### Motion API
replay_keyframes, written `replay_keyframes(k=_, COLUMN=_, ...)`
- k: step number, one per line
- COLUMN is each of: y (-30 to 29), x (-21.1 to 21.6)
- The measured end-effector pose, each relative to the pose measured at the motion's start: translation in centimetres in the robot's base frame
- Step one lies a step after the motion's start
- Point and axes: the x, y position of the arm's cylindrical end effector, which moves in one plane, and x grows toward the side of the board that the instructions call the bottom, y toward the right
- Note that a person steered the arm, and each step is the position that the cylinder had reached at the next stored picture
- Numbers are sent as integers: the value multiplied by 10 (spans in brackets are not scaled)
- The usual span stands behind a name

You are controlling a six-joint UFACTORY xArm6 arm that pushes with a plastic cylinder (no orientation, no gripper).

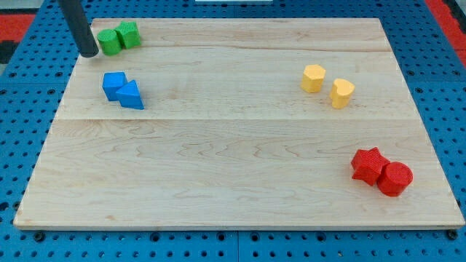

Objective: Slide your hand to the left of blue cube

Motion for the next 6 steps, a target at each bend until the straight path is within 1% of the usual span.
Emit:
replay_keyframes(k=2, y=-11, x=0)
replay_keyframes(k=4, y=-11, x=30)
replay_keyframes(k=5, y=9, x=53)
replay_keyframes(k=6, y=17, x=89)
